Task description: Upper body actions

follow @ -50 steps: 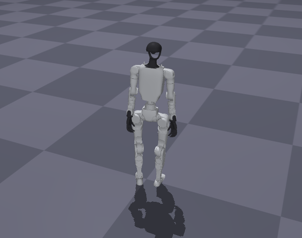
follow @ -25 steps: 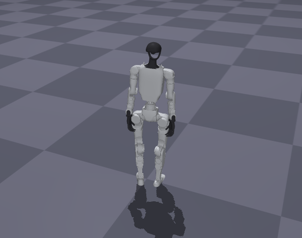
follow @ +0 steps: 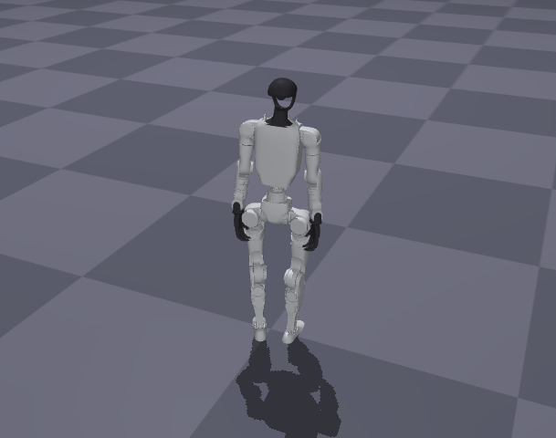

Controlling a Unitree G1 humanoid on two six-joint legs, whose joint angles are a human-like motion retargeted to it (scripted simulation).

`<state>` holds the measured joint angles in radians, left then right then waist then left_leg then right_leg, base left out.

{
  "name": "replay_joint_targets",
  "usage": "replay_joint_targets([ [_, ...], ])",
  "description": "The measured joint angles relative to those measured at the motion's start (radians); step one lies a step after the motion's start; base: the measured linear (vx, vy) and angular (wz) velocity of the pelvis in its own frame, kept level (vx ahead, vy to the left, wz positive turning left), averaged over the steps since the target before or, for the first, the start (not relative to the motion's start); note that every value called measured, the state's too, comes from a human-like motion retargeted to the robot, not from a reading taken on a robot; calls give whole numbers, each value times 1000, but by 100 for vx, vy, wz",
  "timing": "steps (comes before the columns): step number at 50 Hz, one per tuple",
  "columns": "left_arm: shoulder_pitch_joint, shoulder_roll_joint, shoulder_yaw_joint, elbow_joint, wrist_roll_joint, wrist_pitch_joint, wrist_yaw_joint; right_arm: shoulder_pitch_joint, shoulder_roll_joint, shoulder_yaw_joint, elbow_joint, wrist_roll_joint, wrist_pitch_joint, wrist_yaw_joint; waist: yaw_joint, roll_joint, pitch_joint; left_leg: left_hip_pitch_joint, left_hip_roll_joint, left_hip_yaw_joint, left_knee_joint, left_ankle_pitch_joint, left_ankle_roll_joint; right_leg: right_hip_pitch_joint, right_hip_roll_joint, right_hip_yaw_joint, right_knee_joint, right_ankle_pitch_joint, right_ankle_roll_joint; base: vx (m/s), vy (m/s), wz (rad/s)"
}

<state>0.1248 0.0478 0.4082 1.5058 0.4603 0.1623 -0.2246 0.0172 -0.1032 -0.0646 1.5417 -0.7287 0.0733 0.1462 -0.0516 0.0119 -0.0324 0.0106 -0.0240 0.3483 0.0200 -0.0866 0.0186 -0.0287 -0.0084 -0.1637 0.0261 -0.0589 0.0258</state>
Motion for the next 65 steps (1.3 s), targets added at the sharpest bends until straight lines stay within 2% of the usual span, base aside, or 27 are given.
replay_joint_targets([
  [12,2,-7,-4,-5,4,-1,-14,17,-10,-14,15,14,7,-13,130,8,-14,3,35,122,1,-14,-14,-2,9,117,2,-12,25,-1,1,-51],
  [28,7,-6,0,4,7,3,-20,12,-7,-10,2,8,2,-8,58,2,-8,-1,14,49,-1,-7,-6,-5,-5,29,6,-9,15,0,0,22],
  [65,-3,-9,-6,9,11,3,-14,15,-8,-5,1,-9,3,-13,43,4,-21,0,2,33,-5,-10,-1,1,-9,-14,2,-17,12,0,0,0],
])
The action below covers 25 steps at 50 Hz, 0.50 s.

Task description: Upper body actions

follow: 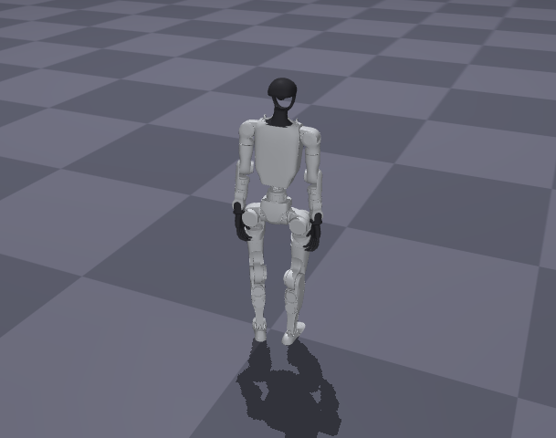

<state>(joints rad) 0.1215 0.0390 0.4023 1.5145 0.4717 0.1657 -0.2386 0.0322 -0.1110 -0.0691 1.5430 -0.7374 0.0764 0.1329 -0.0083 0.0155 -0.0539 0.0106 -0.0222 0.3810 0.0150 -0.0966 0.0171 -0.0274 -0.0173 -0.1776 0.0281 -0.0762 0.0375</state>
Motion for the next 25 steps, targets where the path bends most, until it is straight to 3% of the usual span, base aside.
replay_joint_targets([
  [25,0,1,3,2,-6,0,0,0,-1,6,-2,-11,-2,-3,-5,-2,0,-2,-2,-8,-1,0,1,0,-4,-23,0,-2,1,0,0,0],
])
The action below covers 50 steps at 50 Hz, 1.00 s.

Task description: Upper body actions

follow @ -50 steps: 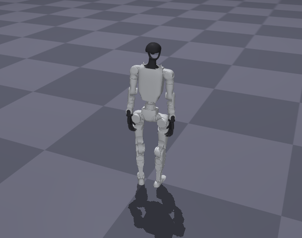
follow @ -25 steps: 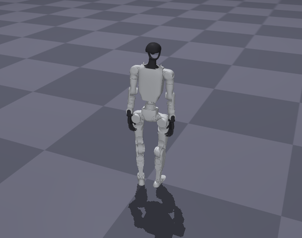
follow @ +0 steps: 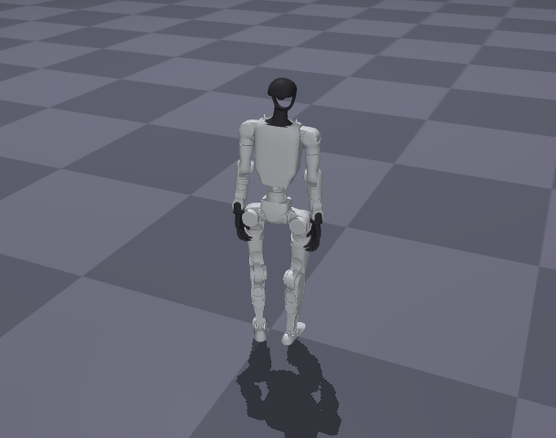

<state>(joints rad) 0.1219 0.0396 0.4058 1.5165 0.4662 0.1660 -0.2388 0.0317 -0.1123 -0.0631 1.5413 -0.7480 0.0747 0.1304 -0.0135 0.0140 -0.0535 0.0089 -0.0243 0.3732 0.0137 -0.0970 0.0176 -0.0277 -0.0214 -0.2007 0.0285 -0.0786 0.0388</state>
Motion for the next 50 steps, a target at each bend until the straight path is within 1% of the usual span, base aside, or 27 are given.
replay_joint_targets([
  [18,1,-1,0,-1,-3,-1,0,2,0,3,-4,-8,-3,-5,5,1,3,3,0,8,-2,-3,-1,4,1,-3,-3,-4,1,0,0,0],
  [26,-1,-3,-6,2,-3,0,1,8,-1,3,1,-20,-5,-20,61,7,-2,4,13,63,-4,-11,-5,13,11,48,-10,-14,8,-1,0,-35],
  [29,-4,-2,-10,6,0,1,3,14,2,-6,8,-15,-8,-50,89,9,-8,2,19,91,-3,-15,-8,22,21,74,-20,-20,5,0,1,-47],
  [33,-6,-1,-19,11,10,3,5,24,6,-7,25,20,-14,-91,129,7,-17,1,21,129,-4,-20,-9,50,47,109,-50,-25,-14,1,1,-46],
  [35,-6,0,-27,10,17,1,8,29,7,-5,31,30,-22,-109,135,11,-18,3,26,131,-2,-21,-11,46,39,111,-49,-20,-3,2,1,10],
  [37,-8,1,-38,10,26,-3,9,30,6,-8,39,32,-34,-131,74,10,-11,0,10,64,-1,-15,-4,20,16,44,-27,-11,2,3,1,167],
  [38,-9,1,-43,10,31,-5,11,31,6,-10,42,29,-37,-140,12,7,-7,-3,-8,2,-2,-8,3,8,4,-20,-18,-4,-5,2,1,219],
  [39,-8,0,-43,9,33,-7,12,32,5,-7,45,26,-38,-147,-15,7,-5,-4,-16,-24,-4,-5,6,4,-2,-47,-13,-3,-5,2,1,167],
  [45,0,-4,-33,6,21,-11,22,39,-5,11,59,19,-34,-180,-57,8,-3,-3,-25,-64,-7,-1,10,7,-12,-91,-9,-7,-3,1,0,40],
  [50,5,-4,-31,19,13,-10,37,40,-10,14,72,11,-25,-160,-62,5,3,-6,-23,-67,-3,2,7,9,-15,-98,-9,-7,-2,0,0,0],
])
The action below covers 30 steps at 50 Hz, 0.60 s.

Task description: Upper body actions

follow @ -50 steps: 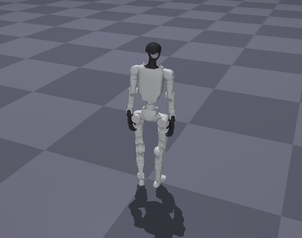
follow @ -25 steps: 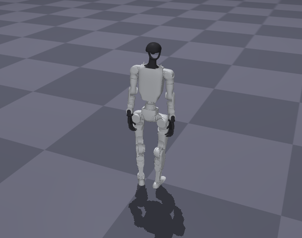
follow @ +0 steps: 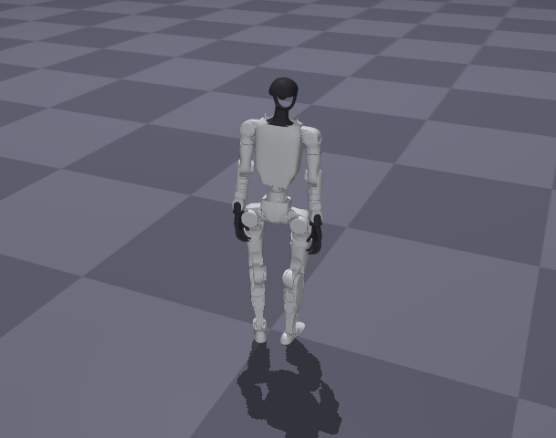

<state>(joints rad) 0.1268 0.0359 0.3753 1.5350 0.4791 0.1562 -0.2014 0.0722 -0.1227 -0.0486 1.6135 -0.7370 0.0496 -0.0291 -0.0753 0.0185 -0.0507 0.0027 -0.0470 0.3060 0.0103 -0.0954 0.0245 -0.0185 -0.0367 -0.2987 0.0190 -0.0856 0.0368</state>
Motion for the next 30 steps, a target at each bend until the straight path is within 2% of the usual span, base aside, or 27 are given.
replay_joint_targets([
  [7,-18,8,-20,45,-4,13,-5,-9,10,-18,16,34,-2,52,-49,-5,5,-3,-33,-44,-8,8,17,10,26,-56,-24,0,-38,-2,0,33],
  [13,-89,53,-57,131,26,26,-16,-50,4,-7,52,60,-10,5,2,0,-17,-37,1,5,9,15,-4,-18,0,-8,-11,9,-11,-3,2,-37],
  [17,-187,114,-83,164,72,32,5,-127,6,-54,66,103,-67,-39,15,-3,-34,-42,0,8,13,16,-6,-22,-5,-6,-9,11,-11,-4,2,-3],
  [23,-440,258,-26,130,69,-10,6,-380,-8,-213,54,295,-183,13,38,-7,-80,-47,-2,9,16,19,-5,-25,-10,-8,-8,14,-10,-2,1,1],
  [30,-853,418,44,40,-58,-23,52,-807,-39,-319,-35,387,-192,124,36,-6,-148,-53,-2,5,21,19,-5,-25,-12,-18,-6,11,-11,0,1,1],
])
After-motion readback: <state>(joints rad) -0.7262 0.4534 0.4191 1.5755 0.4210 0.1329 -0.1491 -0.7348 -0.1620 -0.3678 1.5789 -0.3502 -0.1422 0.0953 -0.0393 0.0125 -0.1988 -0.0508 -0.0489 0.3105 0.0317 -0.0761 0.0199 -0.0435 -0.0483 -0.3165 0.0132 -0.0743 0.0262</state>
